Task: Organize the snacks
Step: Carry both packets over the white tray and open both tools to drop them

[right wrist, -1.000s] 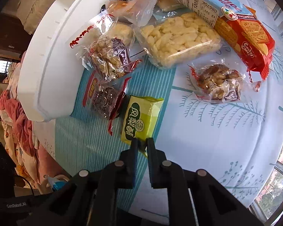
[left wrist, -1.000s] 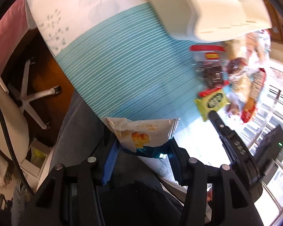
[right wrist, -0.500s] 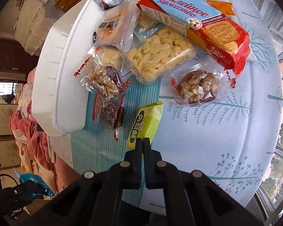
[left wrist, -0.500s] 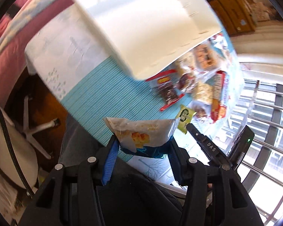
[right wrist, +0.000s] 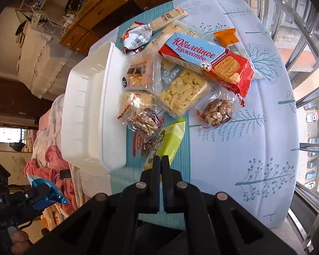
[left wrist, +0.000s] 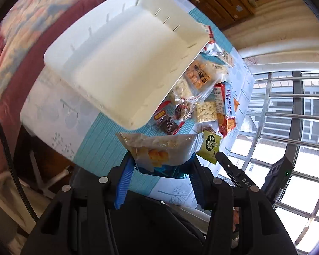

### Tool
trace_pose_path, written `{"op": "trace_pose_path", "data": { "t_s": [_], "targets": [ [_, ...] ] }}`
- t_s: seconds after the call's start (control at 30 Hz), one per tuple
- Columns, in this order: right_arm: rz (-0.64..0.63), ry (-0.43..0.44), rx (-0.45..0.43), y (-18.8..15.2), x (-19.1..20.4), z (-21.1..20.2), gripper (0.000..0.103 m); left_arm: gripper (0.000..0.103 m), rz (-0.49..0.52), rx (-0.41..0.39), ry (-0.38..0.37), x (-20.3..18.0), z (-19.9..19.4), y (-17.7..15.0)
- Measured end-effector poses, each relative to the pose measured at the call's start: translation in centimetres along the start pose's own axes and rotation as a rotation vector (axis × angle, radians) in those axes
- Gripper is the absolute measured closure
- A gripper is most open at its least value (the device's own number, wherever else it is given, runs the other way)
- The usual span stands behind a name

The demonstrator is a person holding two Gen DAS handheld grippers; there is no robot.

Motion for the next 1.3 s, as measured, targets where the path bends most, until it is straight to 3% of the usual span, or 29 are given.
{"op": "trace_pose_path", "data": {
  "t_s": [0.27,0.53,0.7,0.87,0.93,1.1,1.3],
  "targets": [
    [-0.004,0.077,-0.148,-0.7,7.6,-1.2,0.102,0.054,0.154,-0.069,-0.029,-0.2,-2.3,3.9],
    [-0.058,0.138,-0.22,0.0,13.8,0.1,0.102,0.054,0.332,-0.211,-0.028,1.1,-4.3,8.6],
    [-0.084,0.186,-0.234,-0.4,17.4,2.3,0.102,0.053,0.437,-0.314,0.054,3.1,-4.6,11.2],
    [-0.113,0.226,-0.241,-1.0,20.7,4.1,0.102,0.053,0.517,-0.367,0.097,4.6,-4.7,13.0],
    [-0.122,0.233,-0.248,-1.1,21.5,4.6,0.102,0.052,0.558,-0.392,0.12,5.0,-4.9,13.2],
    [-0.11,0.244,-0.265,-1.3,22.5,5.4,0.101,0.037,0.628,-0.446,0.128,5.1,-5.7,13.4],
    [-0.091,0.224,-0.316,-1.5,22.3,4.5,0.098,0.032,0.657,-0.497,0.146,4.7,-6.6,13.1]
  ]
}}
Point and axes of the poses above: each gripper's, at about its wrist camera, not at the fingertips, and z roughly the way its jaws point, x to its left, y to its top, the point moved 8 cm from there along z, roughly the way its jaws point, and after that the axes turned 2 degrees about y, right-handed, at the moved point
